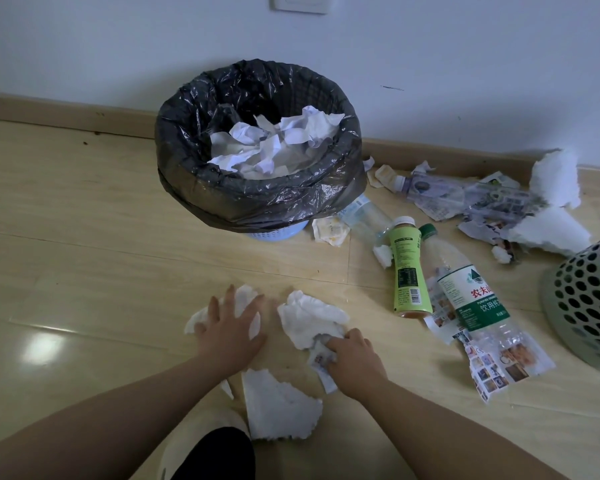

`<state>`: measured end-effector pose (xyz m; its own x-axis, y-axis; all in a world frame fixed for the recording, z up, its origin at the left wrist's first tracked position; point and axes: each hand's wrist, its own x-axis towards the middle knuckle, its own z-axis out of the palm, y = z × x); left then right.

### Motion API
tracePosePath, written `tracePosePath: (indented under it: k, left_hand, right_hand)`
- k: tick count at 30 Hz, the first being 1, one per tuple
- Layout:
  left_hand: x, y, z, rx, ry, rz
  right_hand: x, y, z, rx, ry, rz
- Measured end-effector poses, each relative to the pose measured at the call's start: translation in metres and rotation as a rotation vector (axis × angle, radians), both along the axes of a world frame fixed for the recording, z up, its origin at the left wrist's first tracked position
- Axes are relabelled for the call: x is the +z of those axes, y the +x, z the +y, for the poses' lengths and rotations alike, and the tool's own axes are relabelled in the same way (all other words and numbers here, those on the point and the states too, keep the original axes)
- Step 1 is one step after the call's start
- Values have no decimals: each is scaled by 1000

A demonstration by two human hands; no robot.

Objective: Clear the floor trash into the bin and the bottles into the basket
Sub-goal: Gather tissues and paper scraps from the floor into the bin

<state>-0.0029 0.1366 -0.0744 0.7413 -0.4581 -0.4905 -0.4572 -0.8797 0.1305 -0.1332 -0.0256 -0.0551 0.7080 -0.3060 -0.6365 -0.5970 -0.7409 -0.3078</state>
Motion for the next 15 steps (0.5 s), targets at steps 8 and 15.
tracePosePath:
  k: [8,15]
  left_hand:
    - [0,4,-13,-167,-270,35]
    - [18,5,-42,-218,-524,51]
  right_hand:
    - [-4,-1,-4,-35,14,-16]
    - [0,1,-3,125,-53,-111]
